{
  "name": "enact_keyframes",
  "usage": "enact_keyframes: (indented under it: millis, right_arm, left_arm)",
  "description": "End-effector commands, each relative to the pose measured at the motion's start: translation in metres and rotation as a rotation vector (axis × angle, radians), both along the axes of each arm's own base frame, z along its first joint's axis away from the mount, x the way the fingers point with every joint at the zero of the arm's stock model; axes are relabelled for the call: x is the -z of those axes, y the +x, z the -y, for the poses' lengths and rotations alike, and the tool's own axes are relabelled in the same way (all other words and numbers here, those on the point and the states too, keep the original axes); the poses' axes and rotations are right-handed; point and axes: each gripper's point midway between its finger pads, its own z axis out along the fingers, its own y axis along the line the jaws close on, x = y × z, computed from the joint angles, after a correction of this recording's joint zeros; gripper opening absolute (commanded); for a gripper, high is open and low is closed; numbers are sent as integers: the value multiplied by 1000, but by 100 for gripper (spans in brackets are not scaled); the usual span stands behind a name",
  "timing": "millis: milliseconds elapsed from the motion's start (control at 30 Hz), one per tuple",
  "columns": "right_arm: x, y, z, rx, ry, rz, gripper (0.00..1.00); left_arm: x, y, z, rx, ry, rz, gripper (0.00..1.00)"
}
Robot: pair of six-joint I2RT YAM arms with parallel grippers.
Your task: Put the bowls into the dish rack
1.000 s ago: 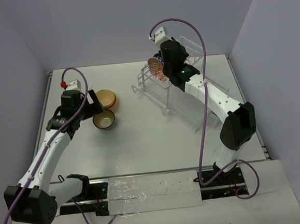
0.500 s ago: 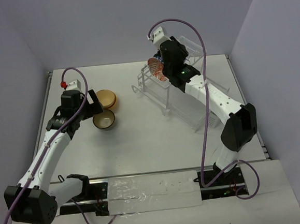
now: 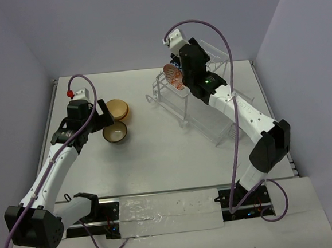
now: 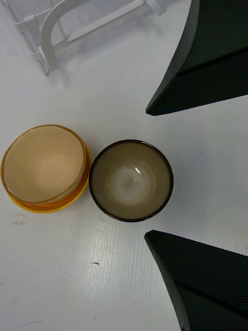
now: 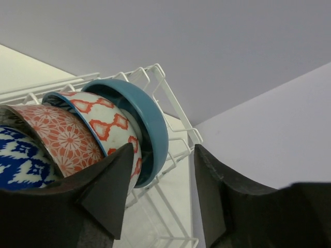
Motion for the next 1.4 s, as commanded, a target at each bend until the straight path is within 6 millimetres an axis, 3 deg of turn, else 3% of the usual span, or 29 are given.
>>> enact_keyframes:
  millis: [0, 233, 367, 400, 467, 500, 533, 600, 733, 867, 1167, 1367]
  right_arm:
    - [-25, -19, -5, -60, 79, 37, 60]
    - [-48, -48, -12, -145, 279, 73, 73]
    - [-51, -72, -20, -241, 414, 76, 82]
    - [-62, -83, -18, -271, 452, 97, 82]
    - [-54, -93, -29, -340, 522, 72, 83]
    - [-62, -104, -28, -370, 556, 89, 84]
    - [-50, -107, -32, -384, 583, 65, 84]
    - [-55, -120, -36, -438, 636, 74, 84]
    - [-30, -131, -37, -458, 674, 35, 84]
    - [-21, -143, -37, -488, 714, 35, 84]
    - [-12, -152, -37, -514, 732, 37, 84]
    - [-9, -155, -33, -511, 729, 51, 84]
  left_arm:
    - [-8, 2, 1, 10, -12, 41, 99]
    - [-4, 2, -3, -17, -11, 30, 99]
    - [9, 3, -9, -57, 4, -18, 99]
    - [13, 3, -10, -63, 6, -31, 99]
    - [22, 4, -12, -78, 14, -67, 99]
    - [26, 3, -14, -85, 24, -81, 99]
    - [33, 4, -14, -88, 32, -106, 99]
    - [41, 3, -18, -98, 50, -137, 99]
    - [66, 3, -22, -108, 88, -232, 99]
    - [85, 4, -29, -124, 121, -296, 96]
    - [119, 6, -35, -142, 148, -417, 73]
    - [127, 8, -33, -136, 145, -443, 44]
